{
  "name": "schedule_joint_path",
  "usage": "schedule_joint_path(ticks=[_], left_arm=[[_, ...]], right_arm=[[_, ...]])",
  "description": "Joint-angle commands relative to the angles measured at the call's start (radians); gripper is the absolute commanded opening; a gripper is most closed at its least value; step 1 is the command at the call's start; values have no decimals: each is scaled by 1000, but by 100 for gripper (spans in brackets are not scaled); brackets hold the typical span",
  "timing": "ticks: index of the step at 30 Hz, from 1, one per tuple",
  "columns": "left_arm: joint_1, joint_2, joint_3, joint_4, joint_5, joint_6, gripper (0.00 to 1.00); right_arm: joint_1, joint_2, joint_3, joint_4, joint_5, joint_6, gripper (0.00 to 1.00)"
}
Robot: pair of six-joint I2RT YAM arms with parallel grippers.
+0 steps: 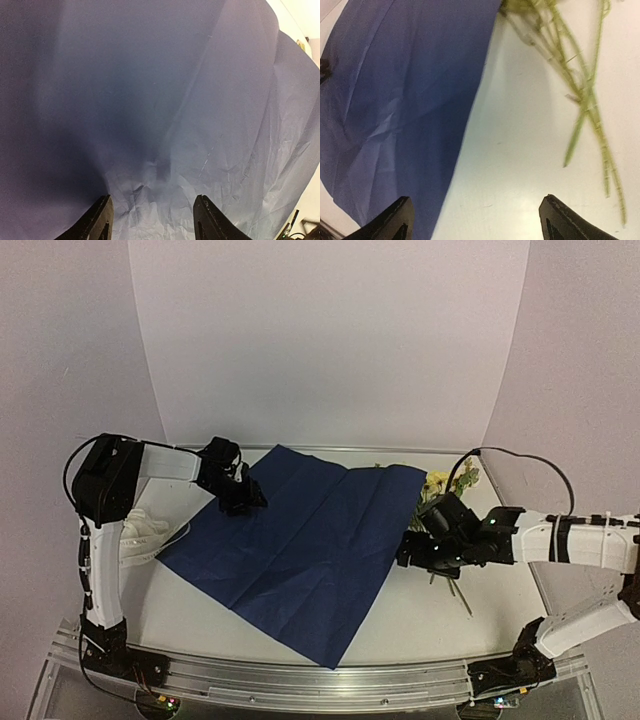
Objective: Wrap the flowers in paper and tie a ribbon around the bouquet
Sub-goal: Adjust the flattened wrapping paper at the center of the board.
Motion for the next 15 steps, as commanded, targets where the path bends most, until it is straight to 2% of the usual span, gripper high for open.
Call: schedule_joint_path(ticks=[1, 6, 10, 15], left_arm=[[3, -5, 91, -49, 35, 69, 60], [-14, -28, 160, -81, 57, 74, 62], [-53, -77, 164, -77, 61, 30, 64], [-163, -151, 117, -46, 44, -7, 65]], right_arm=[[-101, -42, -4, -113, 51, -191, 92], [-163, 51, 54, -119, 47, -332, 95], [-252, 155, 90, -125, -12, -360, 95], [-291, 302, 196, -139, -51, -370, 92]])
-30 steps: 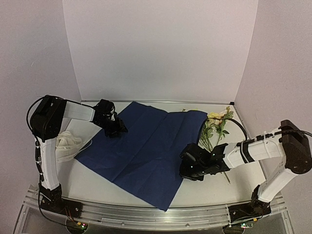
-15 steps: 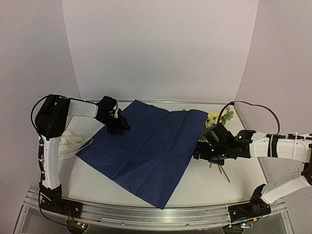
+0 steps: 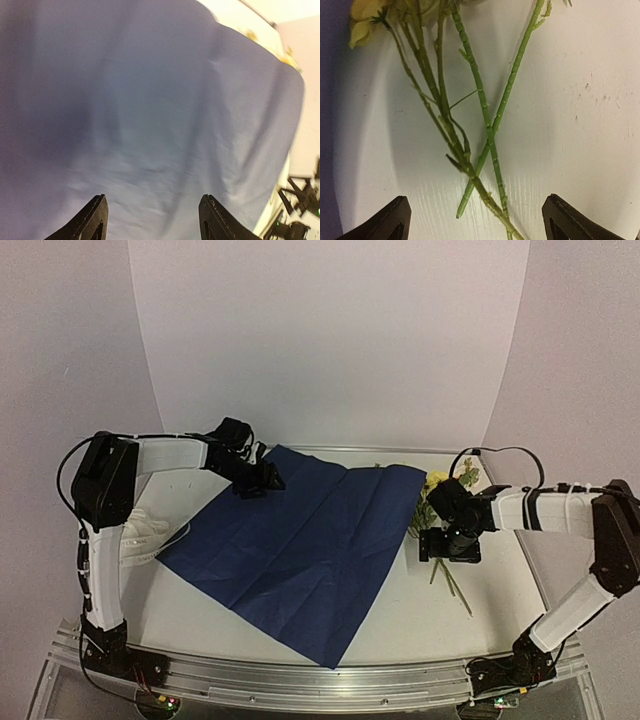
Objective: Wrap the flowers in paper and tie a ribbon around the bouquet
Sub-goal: Pick up the fake flower from the corner of the board.
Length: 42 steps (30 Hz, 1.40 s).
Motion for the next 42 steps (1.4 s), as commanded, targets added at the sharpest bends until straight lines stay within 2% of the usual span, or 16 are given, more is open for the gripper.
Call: schedule_joint_path(ticks=[1, 8, 16, 20, 24, 26, 28, 35, 42], left_arm=[[-116, -127, -23, 26, 5, -35, 65], [-200, -168, -103, 83, 48, -76, 64], [-261, -150, -119, 109, 74, -93, 63], [-282, -125, -114, 117, 87, -105, 61], [-295, -93, -105, 113, 84, -105, 60], [-299, -70, -99, 111, 81, -102, 60], [-308, -45, -88, 105, 79, -94, 60], [-356, 62, -36, 81, 56, -61, 59], [-394, 176, 52, 16, 32, -27, 59]], right_arm=[[-28, 112, 124, -31, -36, -42, 91], [-92, 235, 220, -63, -40, 7, 71], [-132, 320, 246, -89, -94, 60, 67], [-132, 357, 264, -109, -93, 100, 56], [-132, 376, 264, -127, -66, 134, 33], [-132, 378, 255, -132, -51, 150, 14], [-132, 361, 241, -141, -19, 159, 0], [-132, 170, 214, -226, 134, 139, 0], [-132, -8, 295, -337, 186, 71, 0]])
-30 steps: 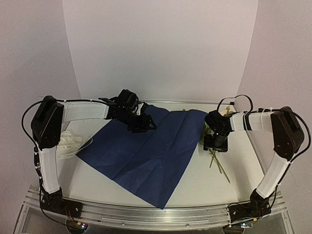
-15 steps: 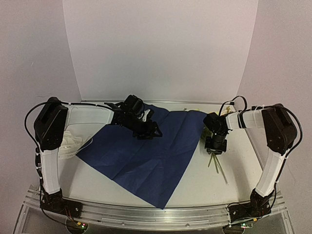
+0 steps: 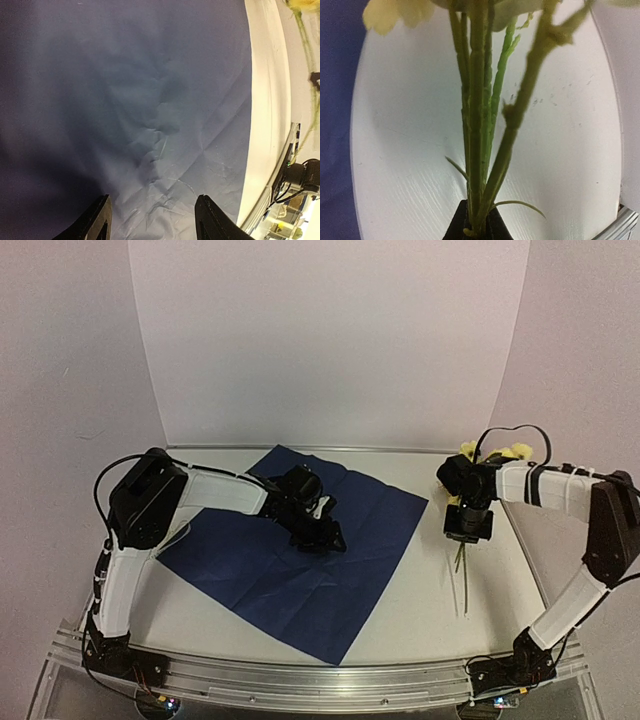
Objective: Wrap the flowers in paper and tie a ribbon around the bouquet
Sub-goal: Pick up the fake flower from the corner of the board.
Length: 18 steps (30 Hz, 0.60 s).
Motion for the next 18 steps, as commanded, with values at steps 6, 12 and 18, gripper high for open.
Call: schedule_joint_path(ticks=[6, 12, 18], left_arm=[[-78, 172, 232, -188, -23, 111, 59], [-141, 239, 320, -247, -7, 138, 58], [-191, 250, 336, -256, 20, 147, 57]], right_arm=[[-3, -205, 125, -126, 86, -76, 0], [-3, -264, 136, -150, 90, -98, 0], [-3, -261, 132, -152, 26, -100, 0]])
